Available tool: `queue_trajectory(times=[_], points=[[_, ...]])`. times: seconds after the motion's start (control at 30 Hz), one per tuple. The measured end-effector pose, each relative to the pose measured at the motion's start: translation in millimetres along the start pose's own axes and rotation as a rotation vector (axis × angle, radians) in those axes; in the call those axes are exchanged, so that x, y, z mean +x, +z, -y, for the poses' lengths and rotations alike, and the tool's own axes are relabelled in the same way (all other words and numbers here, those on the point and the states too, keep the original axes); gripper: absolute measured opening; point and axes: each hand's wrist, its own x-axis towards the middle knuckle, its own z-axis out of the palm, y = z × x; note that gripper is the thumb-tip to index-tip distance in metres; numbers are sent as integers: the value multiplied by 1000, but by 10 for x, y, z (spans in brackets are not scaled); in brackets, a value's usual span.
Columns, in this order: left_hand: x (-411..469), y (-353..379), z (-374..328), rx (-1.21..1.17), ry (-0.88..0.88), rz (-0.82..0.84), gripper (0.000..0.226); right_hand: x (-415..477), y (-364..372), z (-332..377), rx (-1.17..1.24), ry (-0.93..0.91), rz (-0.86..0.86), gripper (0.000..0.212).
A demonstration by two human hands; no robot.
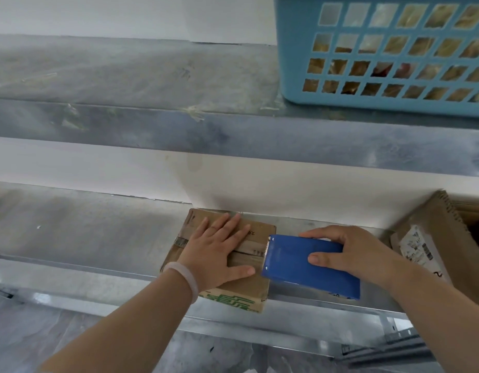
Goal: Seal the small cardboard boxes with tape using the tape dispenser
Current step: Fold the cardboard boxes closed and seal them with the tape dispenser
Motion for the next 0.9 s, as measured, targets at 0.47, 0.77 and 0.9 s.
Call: queue_trajectory(times=[0.47,0.77,0.9], points=[[75,103,89,20,-9,90,88,-223,-191,-205,69,87,-11,43],[71,129,101,44,-4,106,90,-191,-116,-139,-108,119,-16,33],[73,128,92,47,-11,112,90,-87,31,-82,-217,116,-53,41]])
